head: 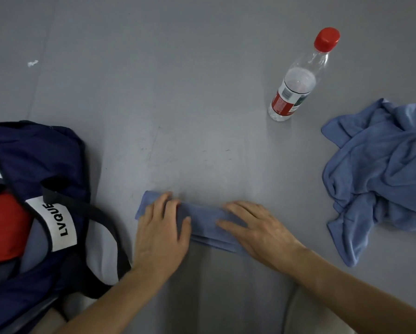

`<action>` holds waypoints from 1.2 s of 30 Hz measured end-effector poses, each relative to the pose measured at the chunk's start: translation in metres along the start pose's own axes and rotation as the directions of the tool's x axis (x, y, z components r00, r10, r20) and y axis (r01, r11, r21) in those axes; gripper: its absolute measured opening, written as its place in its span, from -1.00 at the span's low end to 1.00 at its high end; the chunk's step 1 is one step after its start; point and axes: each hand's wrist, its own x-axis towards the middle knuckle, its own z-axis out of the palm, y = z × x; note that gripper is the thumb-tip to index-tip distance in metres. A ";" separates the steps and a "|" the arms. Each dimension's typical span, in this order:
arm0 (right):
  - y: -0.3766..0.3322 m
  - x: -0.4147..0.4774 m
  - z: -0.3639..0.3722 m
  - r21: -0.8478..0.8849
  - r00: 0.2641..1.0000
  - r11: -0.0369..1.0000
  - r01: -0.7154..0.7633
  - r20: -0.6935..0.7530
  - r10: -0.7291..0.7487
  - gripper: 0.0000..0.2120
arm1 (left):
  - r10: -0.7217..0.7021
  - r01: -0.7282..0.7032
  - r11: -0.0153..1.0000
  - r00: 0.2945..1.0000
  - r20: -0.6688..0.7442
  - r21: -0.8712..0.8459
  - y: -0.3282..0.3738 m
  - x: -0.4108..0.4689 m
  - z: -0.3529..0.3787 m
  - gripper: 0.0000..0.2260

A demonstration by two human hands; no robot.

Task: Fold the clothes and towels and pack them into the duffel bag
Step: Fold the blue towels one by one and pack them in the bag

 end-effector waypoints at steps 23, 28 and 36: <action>-0.039 -0.037 0.032 -0.049 0.985 0.984 0.172 0.030 -0.171 -0.65 | 0.596 -0.610 0.785 0.791 0.141 0.105 0.021 0.039 0.051 -0.46; -0.045 -0.025 0.030 0.061 0.999 0.998 0.031 -0.024 -0.030 -0.73 | 0.565 -0.602 0.778 0.796 0.219 0.179 0.011 0.037 0.049 -0.45; -0.053 0.022 0.013 0.423 0.839 0.736 -0.528 0.127 0.528 -0.74 | 0.151 -0.160 0.891 0.987 -0.056 -0.424 0.009 0.023 0.013 -0.69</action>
